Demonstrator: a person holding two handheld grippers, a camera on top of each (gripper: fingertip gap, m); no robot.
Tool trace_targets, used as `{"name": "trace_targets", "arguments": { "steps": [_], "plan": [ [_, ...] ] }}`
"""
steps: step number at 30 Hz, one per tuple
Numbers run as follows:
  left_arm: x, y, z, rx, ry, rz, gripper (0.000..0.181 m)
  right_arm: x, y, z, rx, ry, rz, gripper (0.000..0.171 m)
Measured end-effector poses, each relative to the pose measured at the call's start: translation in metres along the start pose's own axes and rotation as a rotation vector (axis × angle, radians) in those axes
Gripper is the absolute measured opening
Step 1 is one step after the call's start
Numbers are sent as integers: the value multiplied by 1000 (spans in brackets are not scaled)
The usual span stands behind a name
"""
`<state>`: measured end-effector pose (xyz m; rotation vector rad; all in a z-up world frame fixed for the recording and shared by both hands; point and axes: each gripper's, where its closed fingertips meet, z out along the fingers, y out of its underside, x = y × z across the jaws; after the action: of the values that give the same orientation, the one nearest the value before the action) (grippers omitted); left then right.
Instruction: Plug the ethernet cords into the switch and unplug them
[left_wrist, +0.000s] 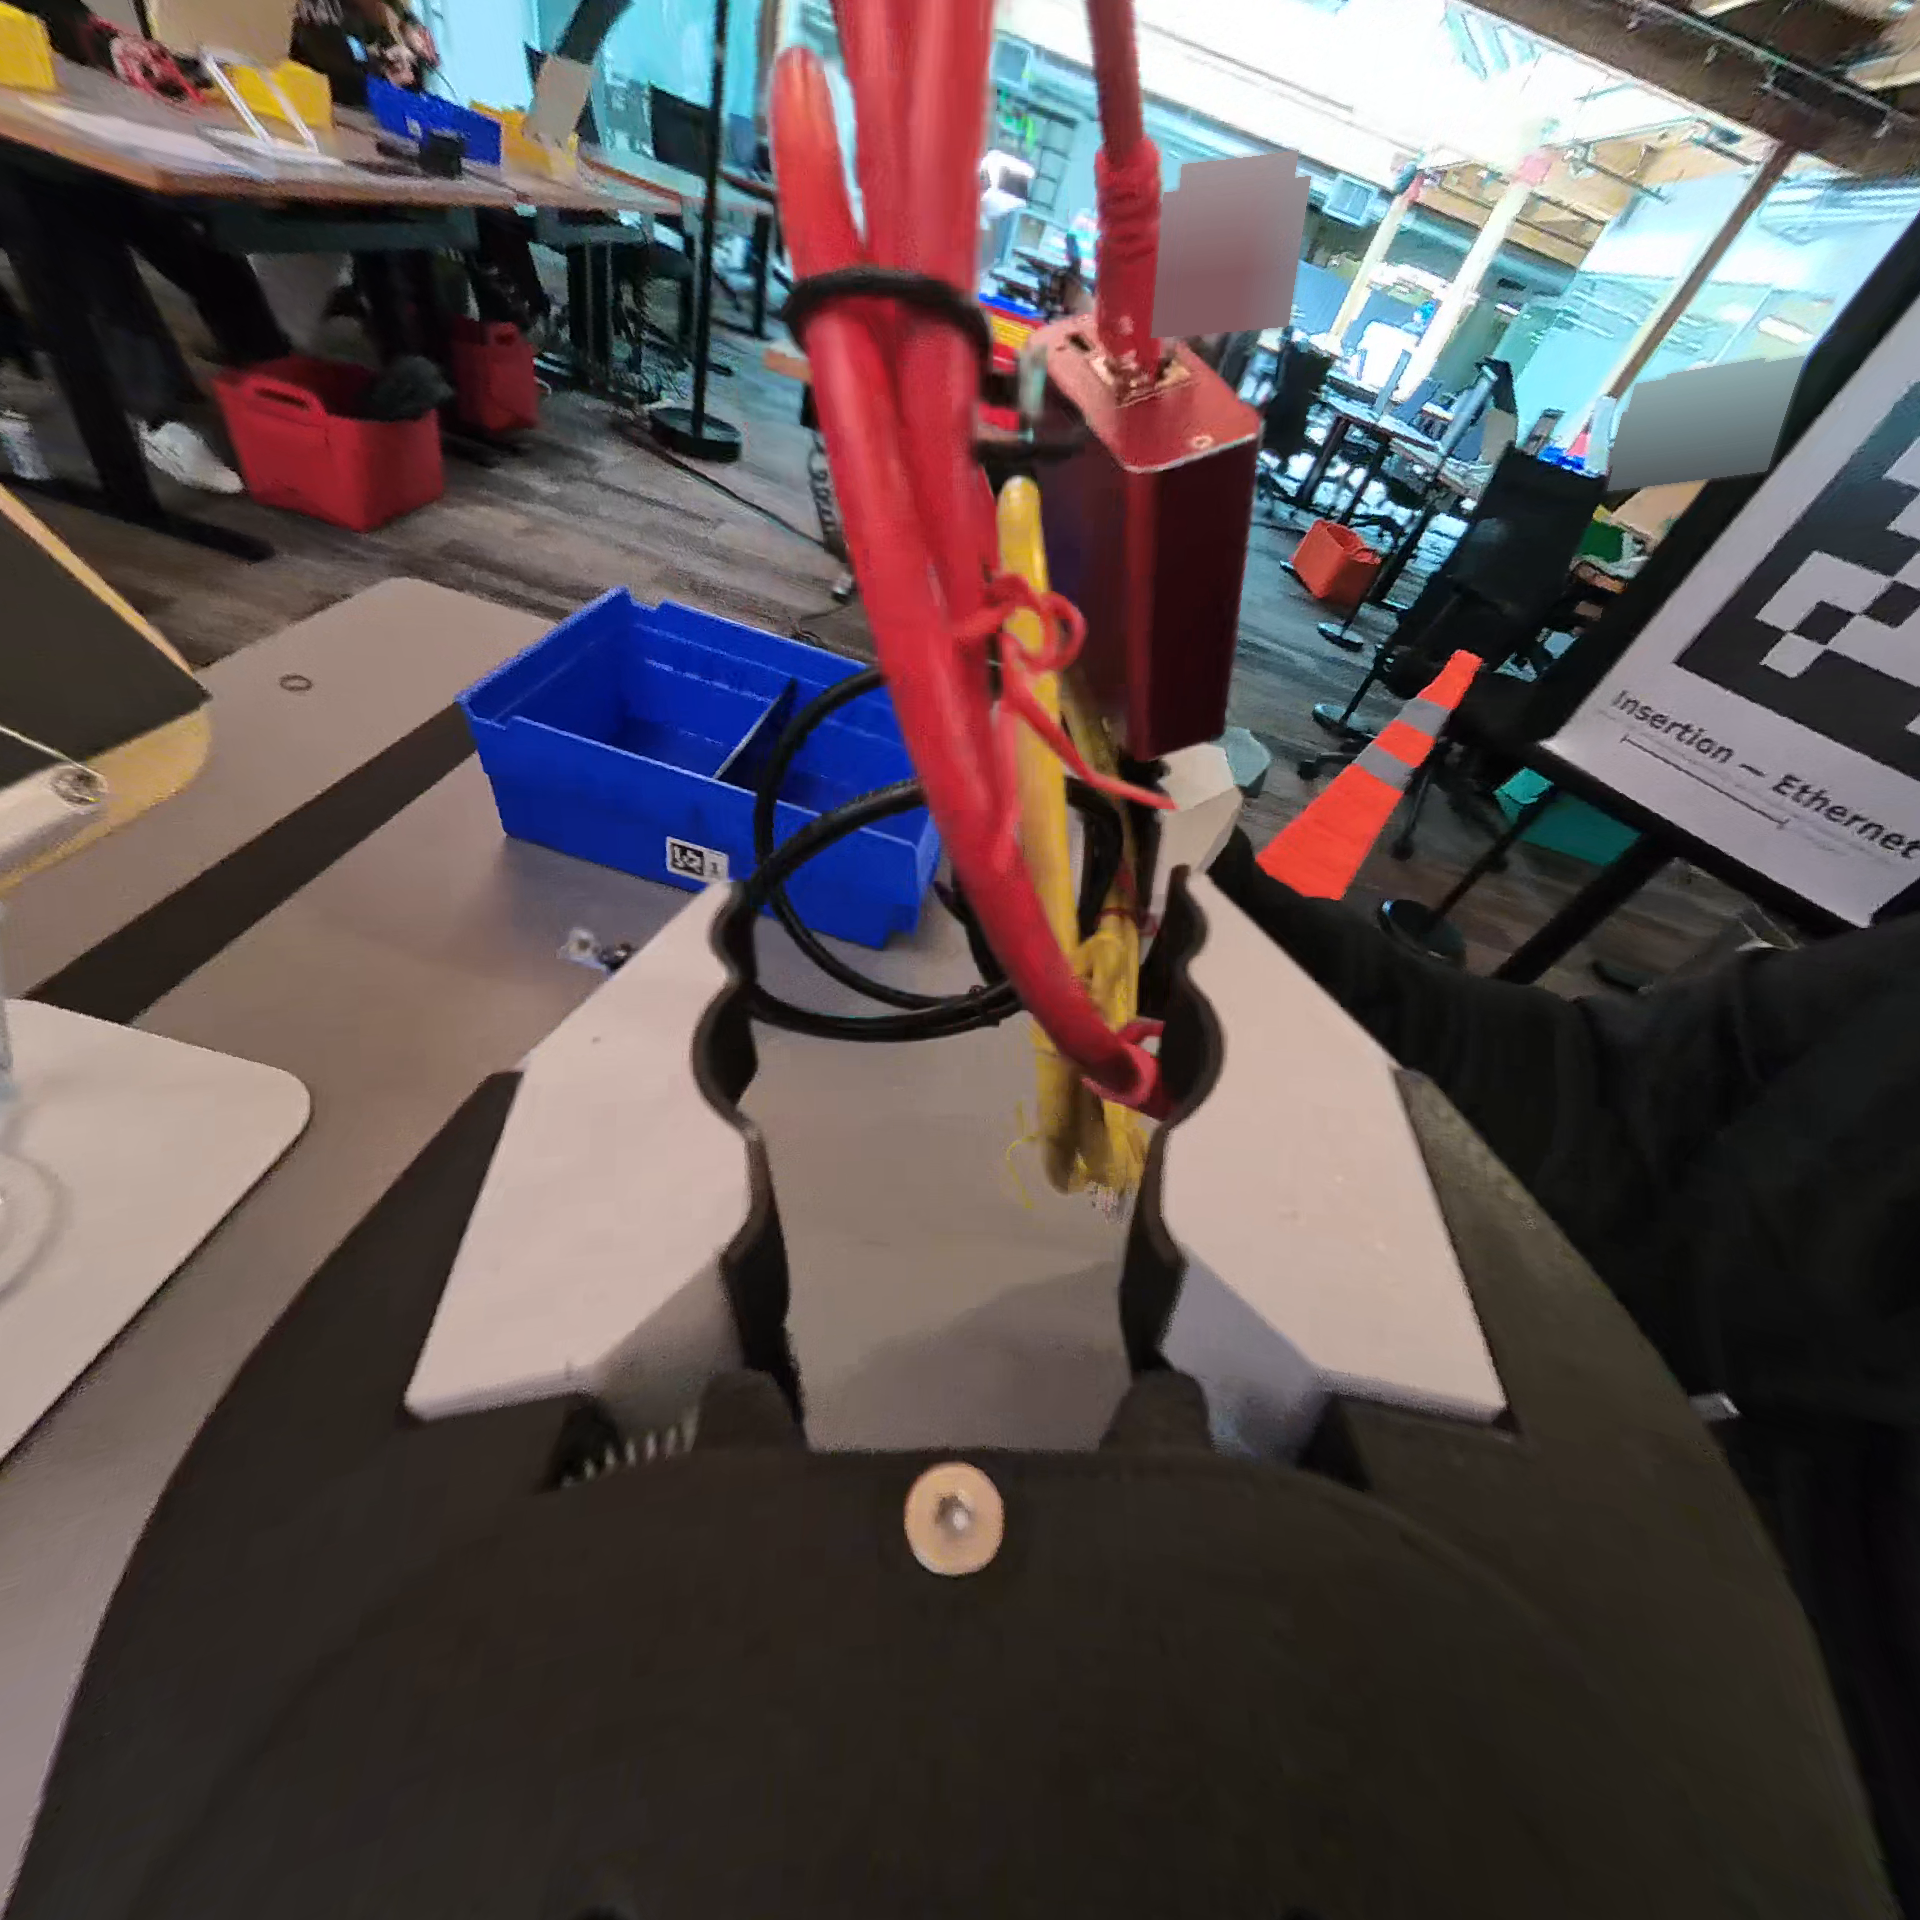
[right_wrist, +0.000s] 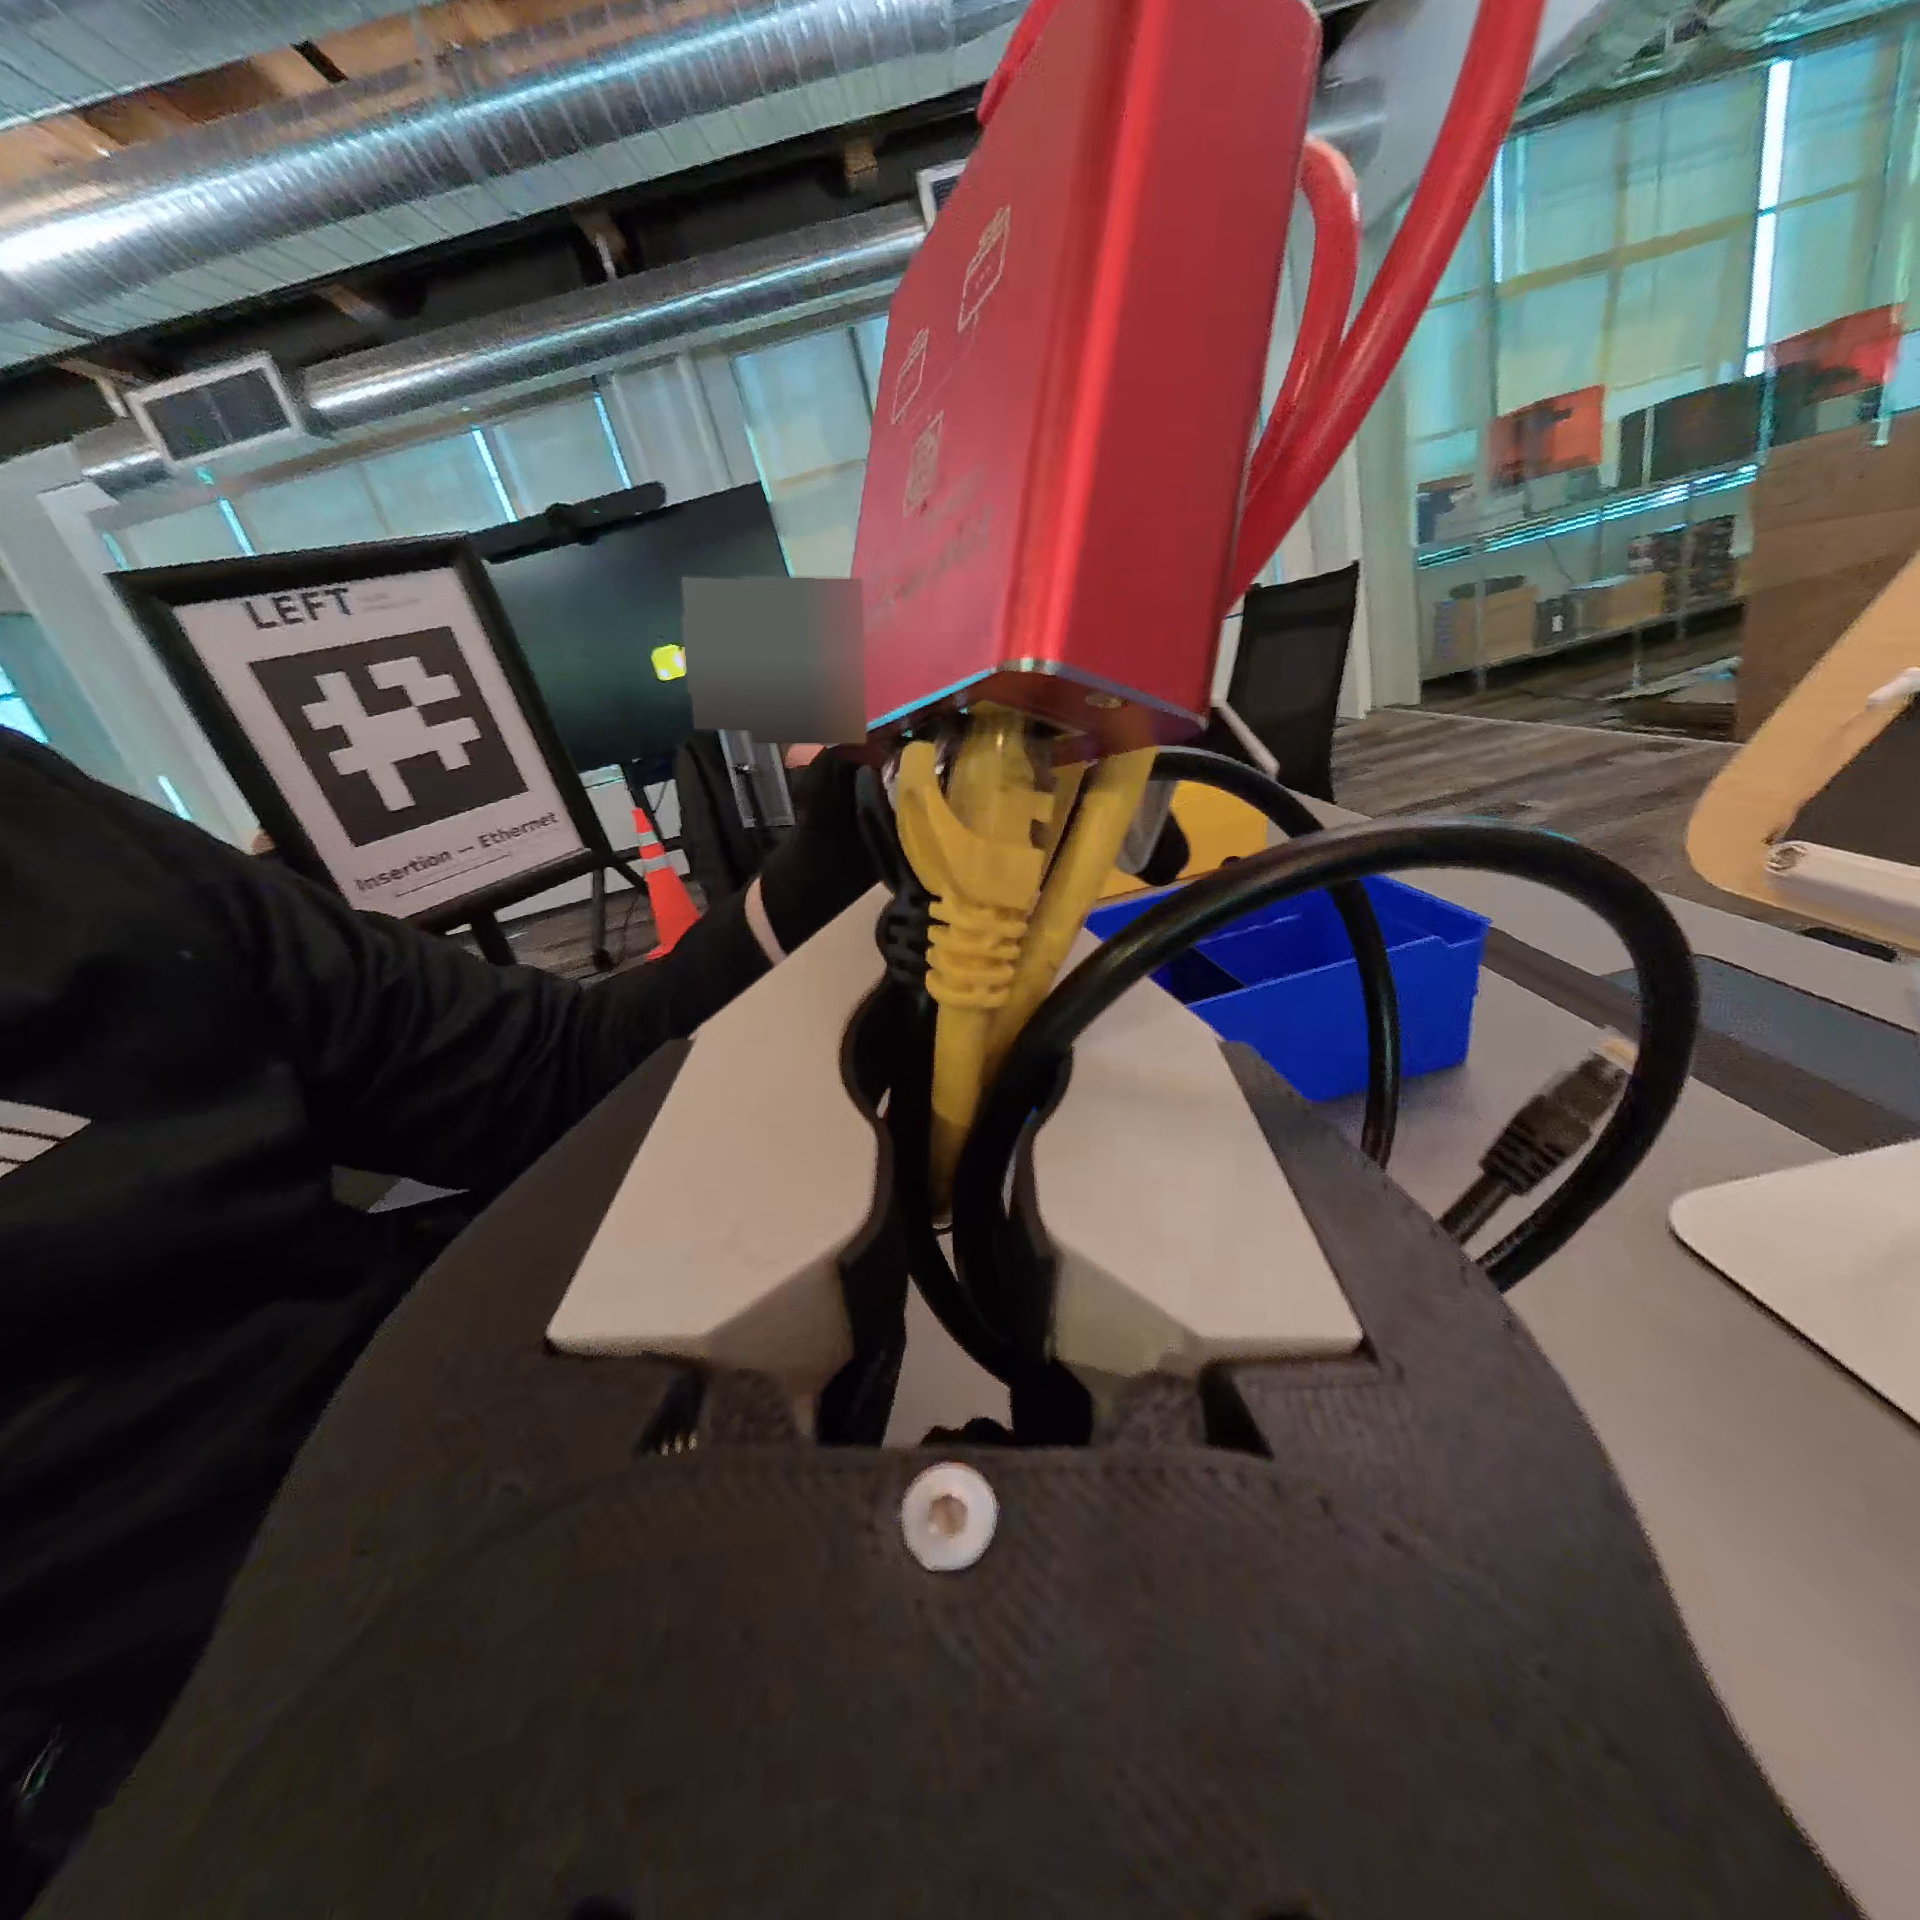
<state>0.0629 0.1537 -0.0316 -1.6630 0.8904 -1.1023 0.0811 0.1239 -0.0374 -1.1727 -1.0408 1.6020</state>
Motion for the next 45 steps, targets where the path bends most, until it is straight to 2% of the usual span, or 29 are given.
{"name": "trace_targets", "arguments": {
  "steps": [2,9,13,16,18,20,24,26,28,30,31,37,39,41,43,45],
  "plan": [
    [-5,5,3,-16,-5,-6,93,-6,4,2,-5,-52,18,11],
    [10,12,17,-4,213,-25,131,-34,8,2,2,-258,61,10],
    [23,12,23,15,347,-15,140,-50,14,1,-6,-381,93,8],
    [28,23,31,-21,437,-51,139,-67,14,2,10,-487,102,7],
    [41,26,27,-10,569,-90,131,-68,19,5,-20,-493,109,5],
    [48,30,24,-15,639,-107,115,-68,20,3,-20,-503,121,5],
    [48,36,25,-13,702,-145,90,-72,24,-1,-31,-551,155,4],
    [45,35,22,22,701,-139,75,-68,25,-1,-35,-535,169,5],
    [41,32,18,59,688,-125,46,-58,24,-2,-29,-490,187,7],
    [34,33,22,68,605,-111,20,-46,24,-3,-21,-437,202,12],
    [30,34,24,69,564,-92,15,-41,26,-2,-32,-407,196,13],
    [11,29,24,110,387,-51,12,-5,31,-5,-120,-146,140,26],
    [2,28,23,94,310,-50,12,15,40,-13,-205,-6,106,43],
    [-8,25,22,85,231,-60,12,32,42,-25,-273,128,53,51],
    [-21,27,20,44,133,-51,12,48,48,-45,-414,293,-67,51],
    [-32,29,18,-2,45,-43,13,50,42,-64,-575,424,-282,37]
  ]
}}
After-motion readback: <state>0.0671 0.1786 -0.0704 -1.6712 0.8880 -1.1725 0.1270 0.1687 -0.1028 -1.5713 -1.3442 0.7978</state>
